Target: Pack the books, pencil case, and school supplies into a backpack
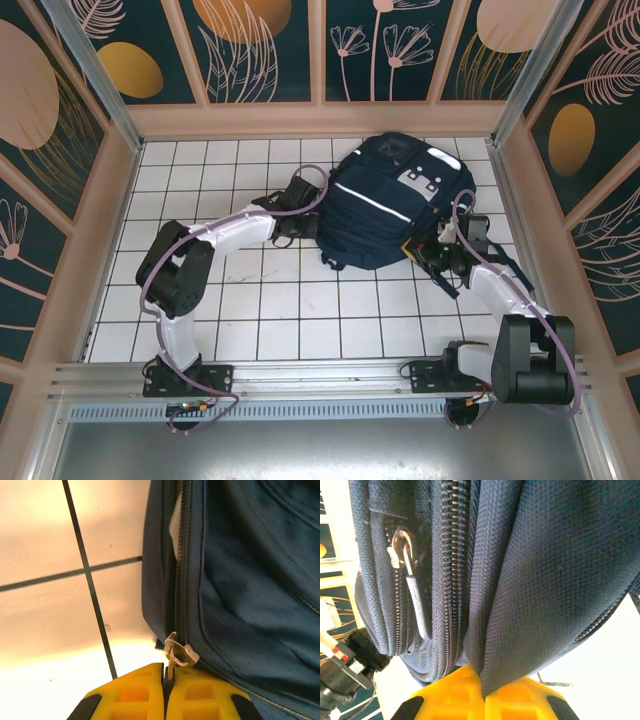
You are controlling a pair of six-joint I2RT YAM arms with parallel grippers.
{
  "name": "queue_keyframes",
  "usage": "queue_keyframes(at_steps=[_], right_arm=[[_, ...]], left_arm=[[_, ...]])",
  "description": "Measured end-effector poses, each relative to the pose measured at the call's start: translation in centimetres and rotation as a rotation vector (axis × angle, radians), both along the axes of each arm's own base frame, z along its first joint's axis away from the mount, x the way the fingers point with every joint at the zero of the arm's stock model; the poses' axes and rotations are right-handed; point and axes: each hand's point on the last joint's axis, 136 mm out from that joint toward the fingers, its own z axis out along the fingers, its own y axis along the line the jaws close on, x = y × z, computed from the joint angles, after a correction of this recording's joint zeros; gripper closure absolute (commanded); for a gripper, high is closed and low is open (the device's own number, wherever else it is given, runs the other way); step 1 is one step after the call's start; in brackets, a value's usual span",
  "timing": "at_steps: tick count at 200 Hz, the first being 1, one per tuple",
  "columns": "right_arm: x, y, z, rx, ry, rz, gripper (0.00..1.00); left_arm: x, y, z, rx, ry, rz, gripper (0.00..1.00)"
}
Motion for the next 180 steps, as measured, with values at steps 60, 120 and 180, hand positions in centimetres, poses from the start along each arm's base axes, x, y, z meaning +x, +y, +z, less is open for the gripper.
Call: queue_keyframes(at_steps=[60,120,180], right_arm=[[1.5,-1.6,0.1,-0.092,0.016,-0.022,0.65],[7.2,-6.9,4.1,-0.294,-0.070,-0.198,0.40],[1.0,-4.7,4.2,-0.297,-0.017,-0.208,0.39]], left_arm=[[-3.2,-0.7,0.9,-0.063,-0.025,-0.091,1.00],[-10.9,-6.9,1.6,-0.105,-0.006,-0.214,1.00],[-15.3,-18.1,1.9,-0.201,0.015,-0.375,1.00]])
